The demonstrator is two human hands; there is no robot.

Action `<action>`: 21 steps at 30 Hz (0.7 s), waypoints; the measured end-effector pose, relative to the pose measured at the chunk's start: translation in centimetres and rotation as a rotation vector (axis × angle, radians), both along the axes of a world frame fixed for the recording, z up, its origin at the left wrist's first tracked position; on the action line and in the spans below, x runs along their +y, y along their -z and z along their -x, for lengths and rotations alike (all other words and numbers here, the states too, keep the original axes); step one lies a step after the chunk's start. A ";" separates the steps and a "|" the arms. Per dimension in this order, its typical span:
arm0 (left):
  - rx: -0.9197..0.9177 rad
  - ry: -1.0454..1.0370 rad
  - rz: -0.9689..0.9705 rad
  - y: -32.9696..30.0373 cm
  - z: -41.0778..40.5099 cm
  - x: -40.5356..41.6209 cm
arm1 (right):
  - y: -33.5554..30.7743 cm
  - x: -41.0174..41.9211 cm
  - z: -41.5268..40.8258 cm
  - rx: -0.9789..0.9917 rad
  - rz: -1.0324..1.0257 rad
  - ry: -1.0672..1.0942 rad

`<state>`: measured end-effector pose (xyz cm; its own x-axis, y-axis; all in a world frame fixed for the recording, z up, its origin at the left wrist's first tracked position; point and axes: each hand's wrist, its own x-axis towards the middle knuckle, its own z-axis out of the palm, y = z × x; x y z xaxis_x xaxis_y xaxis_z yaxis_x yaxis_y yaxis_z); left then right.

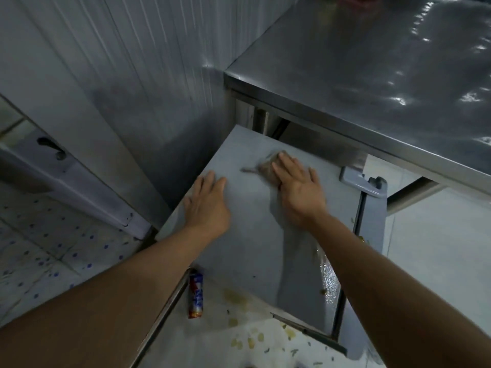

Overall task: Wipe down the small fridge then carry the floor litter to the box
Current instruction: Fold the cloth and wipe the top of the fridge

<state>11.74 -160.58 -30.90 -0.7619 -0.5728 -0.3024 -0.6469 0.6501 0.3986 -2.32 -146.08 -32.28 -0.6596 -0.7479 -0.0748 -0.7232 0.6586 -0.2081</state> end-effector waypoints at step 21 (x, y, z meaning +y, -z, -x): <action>0.021 0.020 -0.109 2.4 4.8 0.5 | 0.2 -2.6 4.8 0.031 0.025 0.201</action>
<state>6.99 -160.12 -33.29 -0.7794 -0.5223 -0.3460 -0.6253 0.6144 0.4811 -7.15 -148.67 -32.47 -0.7974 -0.6024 -0.0357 -0.5840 0.7852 -0.2057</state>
